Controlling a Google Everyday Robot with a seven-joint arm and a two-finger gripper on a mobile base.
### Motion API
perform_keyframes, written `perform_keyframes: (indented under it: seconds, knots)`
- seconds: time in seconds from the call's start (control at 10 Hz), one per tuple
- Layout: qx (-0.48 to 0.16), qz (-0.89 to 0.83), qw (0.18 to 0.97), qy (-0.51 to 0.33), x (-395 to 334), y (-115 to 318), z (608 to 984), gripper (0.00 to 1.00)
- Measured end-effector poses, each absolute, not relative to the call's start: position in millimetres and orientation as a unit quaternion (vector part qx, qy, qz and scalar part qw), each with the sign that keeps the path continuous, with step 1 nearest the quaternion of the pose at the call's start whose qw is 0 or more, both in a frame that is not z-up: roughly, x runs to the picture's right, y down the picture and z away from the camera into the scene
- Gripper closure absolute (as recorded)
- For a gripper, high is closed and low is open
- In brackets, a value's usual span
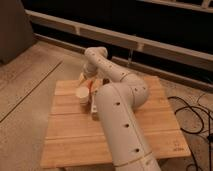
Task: Place the pepper in the ceramic cup
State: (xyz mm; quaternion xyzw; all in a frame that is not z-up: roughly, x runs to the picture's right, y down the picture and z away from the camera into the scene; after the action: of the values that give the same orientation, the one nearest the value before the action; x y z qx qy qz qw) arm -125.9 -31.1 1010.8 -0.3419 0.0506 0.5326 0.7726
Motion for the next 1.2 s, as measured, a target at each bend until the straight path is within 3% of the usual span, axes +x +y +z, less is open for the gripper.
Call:
perform_keyframes:
  seconds: [0.3,0.4,0.7,0.8,1.2]
  knots:
    - [-0.351,0.525,0.771,0.084,-122.3,-17.3,1024.1,0.35]
    - [-0.35,0.524,0.77,0.101,-120.6,-11.8,1030.1,0.42]
    - [-0.341,0.517,0.776,0.12,-118.8,-11.5,1036.6,0.77]
    - [-0.338,0.518,0.777,0.12,-120.1,-12.9,1037.8,0.83]
    - [-0.331,0.526,0.775,0.115,-126.3,-21.8,1036.6,0.85]
